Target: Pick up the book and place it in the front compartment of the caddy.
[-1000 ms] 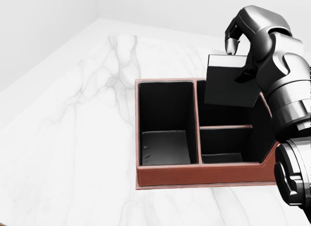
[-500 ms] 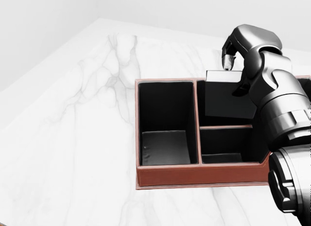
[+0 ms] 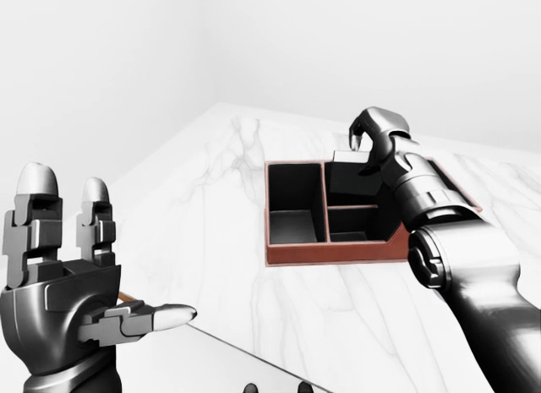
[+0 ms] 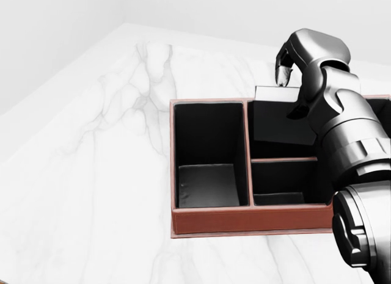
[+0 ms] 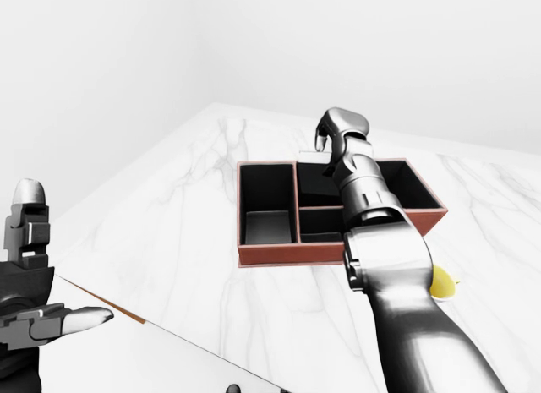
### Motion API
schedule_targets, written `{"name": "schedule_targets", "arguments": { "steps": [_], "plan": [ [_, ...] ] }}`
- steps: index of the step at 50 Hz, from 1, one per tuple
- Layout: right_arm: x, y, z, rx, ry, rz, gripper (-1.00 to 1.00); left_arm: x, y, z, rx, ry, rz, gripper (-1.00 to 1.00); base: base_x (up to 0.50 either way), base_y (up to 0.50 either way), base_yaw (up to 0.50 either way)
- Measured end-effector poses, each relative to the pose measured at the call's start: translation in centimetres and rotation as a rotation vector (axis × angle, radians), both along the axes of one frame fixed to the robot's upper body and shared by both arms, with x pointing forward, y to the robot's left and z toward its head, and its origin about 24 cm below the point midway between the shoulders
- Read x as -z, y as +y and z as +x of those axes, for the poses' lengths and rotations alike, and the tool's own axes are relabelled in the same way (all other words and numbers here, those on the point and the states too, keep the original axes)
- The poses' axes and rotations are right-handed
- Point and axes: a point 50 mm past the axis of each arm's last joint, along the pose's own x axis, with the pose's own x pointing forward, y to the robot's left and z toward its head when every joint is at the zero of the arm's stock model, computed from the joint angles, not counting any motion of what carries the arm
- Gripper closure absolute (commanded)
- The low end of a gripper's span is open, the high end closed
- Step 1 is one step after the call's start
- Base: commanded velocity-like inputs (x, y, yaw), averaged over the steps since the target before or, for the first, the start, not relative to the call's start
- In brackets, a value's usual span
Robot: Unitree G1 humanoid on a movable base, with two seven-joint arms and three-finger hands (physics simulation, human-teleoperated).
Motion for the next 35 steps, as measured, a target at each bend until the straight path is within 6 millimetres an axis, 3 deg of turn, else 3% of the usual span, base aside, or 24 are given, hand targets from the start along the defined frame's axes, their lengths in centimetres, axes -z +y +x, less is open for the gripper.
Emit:
{"name": "schedule_targets", "arguments": {
  "steps": [35],
  "plan": [
    [2.4,0.3,-0.2,-0.001,0.055,-0.033,1.0,0.0,-0.2,-0.3,0.002,0.007,0.009,-1.0,0.0,0.0,0.0]
  ]
}}
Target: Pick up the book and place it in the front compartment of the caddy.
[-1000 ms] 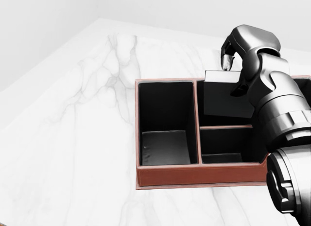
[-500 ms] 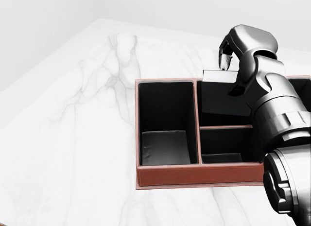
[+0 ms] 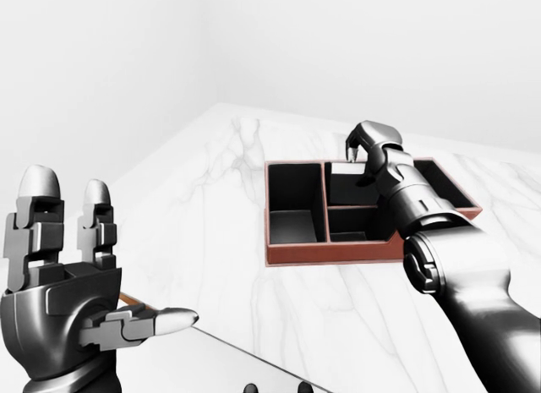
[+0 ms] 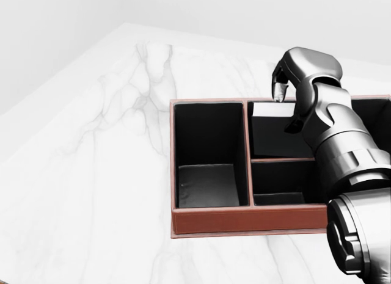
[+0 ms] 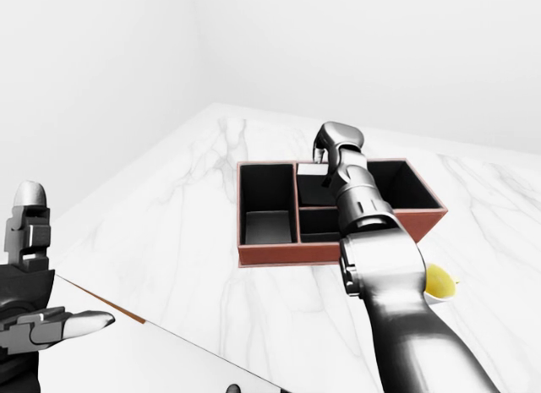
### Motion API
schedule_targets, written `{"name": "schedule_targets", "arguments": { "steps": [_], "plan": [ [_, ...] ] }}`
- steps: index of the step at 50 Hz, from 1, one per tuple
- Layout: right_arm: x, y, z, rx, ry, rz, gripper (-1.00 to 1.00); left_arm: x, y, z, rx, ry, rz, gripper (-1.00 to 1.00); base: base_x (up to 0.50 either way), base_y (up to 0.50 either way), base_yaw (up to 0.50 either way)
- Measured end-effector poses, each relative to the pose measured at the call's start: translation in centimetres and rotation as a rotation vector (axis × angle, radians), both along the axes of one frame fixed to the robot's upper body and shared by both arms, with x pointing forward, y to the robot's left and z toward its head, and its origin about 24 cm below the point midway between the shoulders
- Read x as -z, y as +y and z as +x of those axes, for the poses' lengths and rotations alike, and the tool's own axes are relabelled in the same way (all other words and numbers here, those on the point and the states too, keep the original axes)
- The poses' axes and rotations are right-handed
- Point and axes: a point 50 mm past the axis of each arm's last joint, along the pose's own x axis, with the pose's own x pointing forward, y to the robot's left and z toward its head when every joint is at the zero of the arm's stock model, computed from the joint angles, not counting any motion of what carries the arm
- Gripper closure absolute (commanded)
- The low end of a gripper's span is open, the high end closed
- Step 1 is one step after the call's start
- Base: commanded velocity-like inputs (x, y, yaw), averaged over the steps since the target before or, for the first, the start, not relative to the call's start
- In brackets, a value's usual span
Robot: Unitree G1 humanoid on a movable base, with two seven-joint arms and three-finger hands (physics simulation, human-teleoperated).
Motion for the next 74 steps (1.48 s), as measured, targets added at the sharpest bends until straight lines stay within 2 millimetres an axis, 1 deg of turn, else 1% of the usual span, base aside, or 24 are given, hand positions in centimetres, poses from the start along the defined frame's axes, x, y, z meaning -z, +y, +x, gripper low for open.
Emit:
{"name": "schedule_targets", "arguments": {
  "steps": [13,31,32,33,43,60,69,74],
  "plan": [
    [-0.3,0.2,0.1,-0.002,-0.017,-0.006,1.0,0.1,0.1,0.0,-0.002,0.007,0.0,-1.0,0.0,0.0,0.0],
    [-1.7,0.7,0.3,-0.03,-0.088,-0.053,1.0,0.3,0.1,0.0,-0.002,0.015,0.0,-1.0,0.0,0.0,0.0],
    [-1.7,0.8,0.3,-0.032,-0.089,-0.056,0.34,0.3,0.1,0.0,-0.002,0.016,0.0,-1.0,0.0,0.0,0.0],
    [-1.7,0.8,0.3,-0.034,-0.092,-0.058,-1.0,0.3,0.1,0.0,-0.002,0.016,0.001,-1.0,0.0,0.0,0.0],
    [-2.5,1.2,0.4,-0.063,-0.148,-0.091,-1.0,0.1,0.1,-0.1,-0.002,0.007,0.002,-1.0,0.0,0.0,0.0],
    [-3.1,1.9,0.4,-0.116,-0.202,-0.116,-1.0,-0.1,0.1,-0.2,-0.002,-0.006,0.004,-1.0,0.0,0.0,0.0],
    [-4.3,2.3,0.5,-0.153,-0.189,-0.055,-1.0,-0.1,0.2,-0.3,-0.001,-0.007,0.004,-1.0,0.0,0.0,0.0],
    [-5.5,2.4,0.6,-0.169,-0.115,0.066,-1.0,-0.2,0.1,-0.4,0.0,-0.011,0.007,-1.0,0.0,0.0,0.0]
  ]
}}
